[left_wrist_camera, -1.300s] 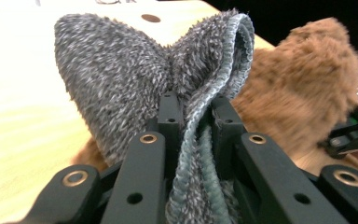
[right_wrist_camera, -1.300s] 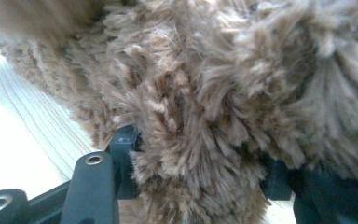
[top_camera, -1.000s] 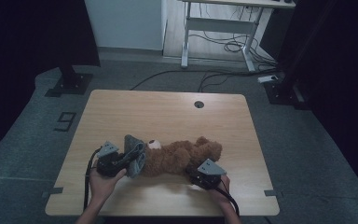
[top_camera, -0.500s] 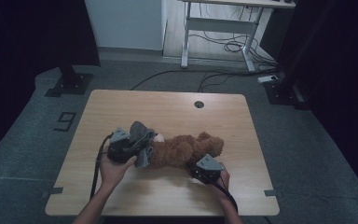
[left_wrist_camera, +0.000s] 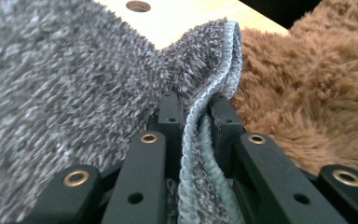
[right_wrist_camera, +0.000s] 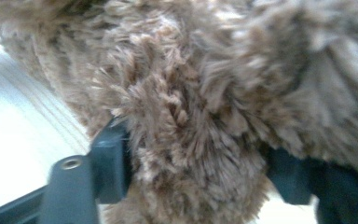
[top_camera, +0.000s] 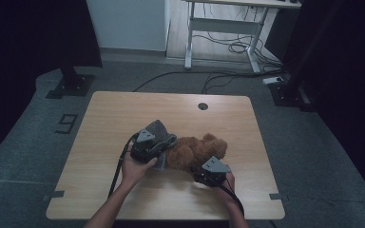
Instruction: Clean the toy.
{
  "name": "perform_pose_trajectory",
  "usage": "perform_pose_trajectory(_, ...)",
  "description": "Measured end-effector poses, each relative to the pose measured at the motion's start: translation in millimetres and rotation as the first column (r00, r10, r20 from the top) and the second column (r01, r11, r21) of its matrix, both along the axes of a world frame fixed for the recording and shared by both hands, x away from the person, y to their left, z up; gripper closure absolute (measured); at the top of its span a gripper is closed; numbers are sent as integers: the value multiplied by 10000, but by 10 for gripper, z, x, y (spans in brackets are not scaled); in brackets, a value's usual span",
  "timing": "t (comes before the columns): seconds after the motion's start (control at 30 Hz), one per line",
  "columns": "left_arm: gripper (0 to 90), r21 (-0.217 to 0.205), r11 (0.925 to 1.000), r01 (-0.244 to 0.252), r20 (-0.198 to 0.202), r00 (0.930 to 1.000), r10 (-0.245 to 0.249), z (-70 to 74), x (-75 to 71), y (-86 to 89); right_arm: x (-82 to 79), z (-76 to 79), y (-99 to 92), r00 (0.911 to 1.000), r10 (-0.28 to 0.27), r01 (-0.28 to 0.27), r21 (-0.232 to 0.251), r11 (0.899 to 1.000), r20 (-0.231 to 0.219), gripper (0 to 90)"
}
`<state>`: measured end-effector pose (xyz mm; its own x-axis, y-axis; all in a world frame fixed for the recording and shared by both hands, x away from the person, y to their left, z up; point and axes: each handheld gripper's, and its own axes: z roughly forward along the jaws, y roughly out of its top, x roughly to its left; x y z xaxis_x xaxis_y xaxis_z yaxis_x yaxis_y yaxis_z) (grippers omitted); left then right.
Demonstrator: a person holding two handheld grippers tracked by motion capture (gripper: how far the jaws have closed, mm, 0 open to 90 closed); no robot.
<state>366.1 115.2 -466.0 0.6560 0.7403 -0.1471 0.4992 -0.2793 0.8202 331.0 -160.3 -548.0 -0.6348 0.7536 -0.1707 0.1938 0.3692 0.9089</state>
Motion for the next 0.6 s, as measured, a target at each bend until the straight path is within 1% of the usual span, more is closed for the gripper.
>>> perform_pose_trajectory(0.03,776,-8,10000,33,23,10000,-33,-12,-25,8,-10,6,-5,10000,22,-22,27,10000,-62,288)
perform_pose_trajectory(0.13,778,-173,9998,107,123,9999,-105,-62,-104,18,-74,26,-53,9990,98,-80,396,9992,-440,221)
perform_pose_trajectory(0.2,779,-359,9993,113,196,9998,-106,-100,-157,29,-129,48,-129,9978,111,-65,711,9974,-654,190)
perform_pose_trajectory(0.23,779,-469,9988,124,209,9997,-114,-118,-183,34,-159,70,-176,9972,26,40,890,9960,-748,174)
perform_pose_trajectory(0.3,780,-538,9983,206,267,9995,-192,-144,-233,37,-220,141,-297,9963,-59,171,1315,9912,-853,145)
perform_pose_trajectory(0.4,780,-696,9972,275,236,9994,-259,-164,-287,55,-300,294,-480,9972,-244,373,1859,9819,-712,125)
perform_pose_trajectory(0.47,780,-765,9966,306,250,9993,-288,-179,-316,63,-339,434,-580,9981,-224,345,2158,9758,-583,113)
perform_pose_trajectory(0.53,780,-835,9961,299,277,9992,-277,-196,-344,61,-352,595,-635,9992,-144,221,2229,9746,-360,113)
perform_pose_trajectory(0.6,780,-864,9958,300,343,9990,-272,-217,-375,55,-314,745,-633,9995,-19,87,2192,9756,-312,113)
